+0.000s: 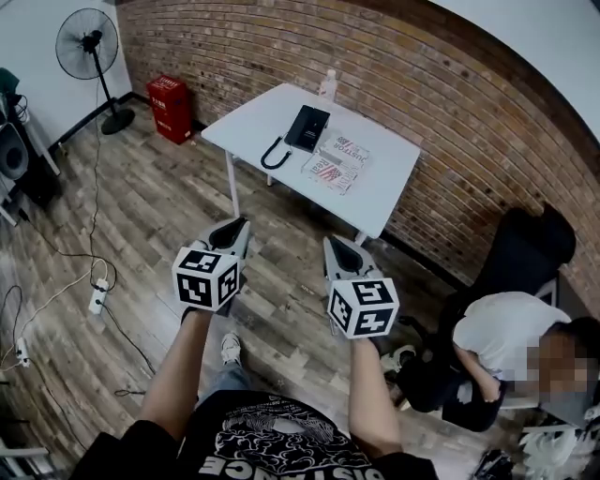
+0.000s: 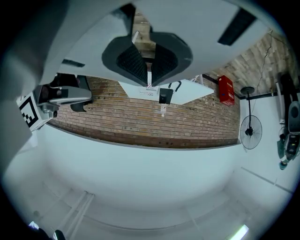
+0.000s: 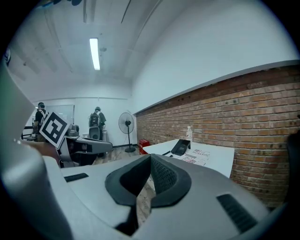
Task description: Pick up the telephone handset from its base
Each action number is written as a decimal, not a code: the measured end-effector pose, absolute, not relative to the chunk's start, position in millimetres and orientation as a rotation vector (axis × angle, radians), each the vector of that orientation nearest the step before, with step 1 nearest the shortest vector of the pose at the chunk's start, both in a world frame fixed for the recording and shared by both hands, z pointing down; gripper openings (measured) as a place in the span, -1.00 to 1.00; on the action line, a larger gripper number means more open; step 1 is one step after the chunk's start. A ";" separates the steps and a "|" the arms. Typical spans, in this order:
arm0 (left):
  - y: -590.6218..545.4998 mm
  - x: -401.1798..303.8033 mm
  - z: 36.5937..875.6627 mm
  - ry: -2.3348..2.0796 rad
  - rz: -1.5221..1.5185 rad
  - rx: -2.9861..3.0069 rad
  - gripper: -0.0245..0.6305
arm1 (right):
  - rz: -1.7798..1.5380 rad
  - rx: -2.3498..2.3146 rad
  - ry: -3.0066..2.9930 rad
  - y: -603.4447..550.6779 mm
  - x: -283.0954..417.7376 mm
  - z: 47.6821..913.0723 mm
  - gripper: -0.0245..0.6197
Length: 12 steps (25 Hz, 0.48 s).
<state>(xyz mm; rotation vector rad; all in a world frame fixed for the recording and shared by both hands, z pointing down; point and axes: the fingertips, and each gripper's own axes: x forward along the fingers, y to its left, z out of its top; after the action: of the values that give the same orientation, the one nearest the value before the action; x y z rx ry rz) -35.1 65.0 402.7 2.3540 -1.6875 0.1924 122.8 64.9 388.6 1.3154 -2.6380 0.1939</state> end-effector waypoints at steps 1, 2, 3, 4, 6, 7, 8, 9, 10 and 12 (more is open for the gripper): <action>51.9 -41.8 401.4 -1.679 0.191 2.358 -0.90 | 0.196 1.320 -2.632 53.3 115.4 387.6 -0.92; 38.8 -48.8 400.2 -1.668 0.191 2.363 -0.90 | 0.198 1.325 -2.628 41.7 107.5 386.1 -0.92; 26.0 -55.8 399.3 -1.652 0.192 2.371 -0.89 | 0.201 1.331 -2.625 30.6 99.3 384.6 -0.92; 13.6 -62.4 398.9 -1.631 0.197 2.381 -0.88 | 0.206 1.340 -2.622 20.0 91.3 383.1 -0.92; -10.4 -75.3 397.8 -1.586 0.206 2.407 -0.83 | 0.217 1.371 -2.610 0.3 76.5 379.9 -0.92; -22.1 -81.7 396.9 -1.565 0.210 2.419 -0.82 | 0.220 1.388 -2.600 -9.2 69.4 378.4 -0.92; -33.5 -88.4 396.0 -1.546 0.213 2.429 -0.81 | 0.223 1.403 -2.591 -18.4 62.2 377.0 -0.92; -44.3 -95.1 395.1 -1.531 0.215 2.436 -0.79 | 0.226 1.415 -2.582 -27.1 55.1 376.0 -0.92; -54.7 -101.4 394.2 -1.516 0.215 2.442 -0.78 | 0.229 1.427 -2.573 -35.4 48.5 375.3 -0.92; -74.9 -113.1 392.1 -1.490 0.211 2.456 -0.75 | 0.233 1.451 -2.554 -51.8 36.6 374.1 -0.92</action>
<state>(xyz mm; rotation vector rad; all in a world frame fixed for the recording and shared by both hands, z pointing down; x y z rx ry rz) -113.1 -74.9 392.1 2.4557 -1.4899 0.2108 36.6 -51.8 374.1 1.4510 -2.5543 0.2332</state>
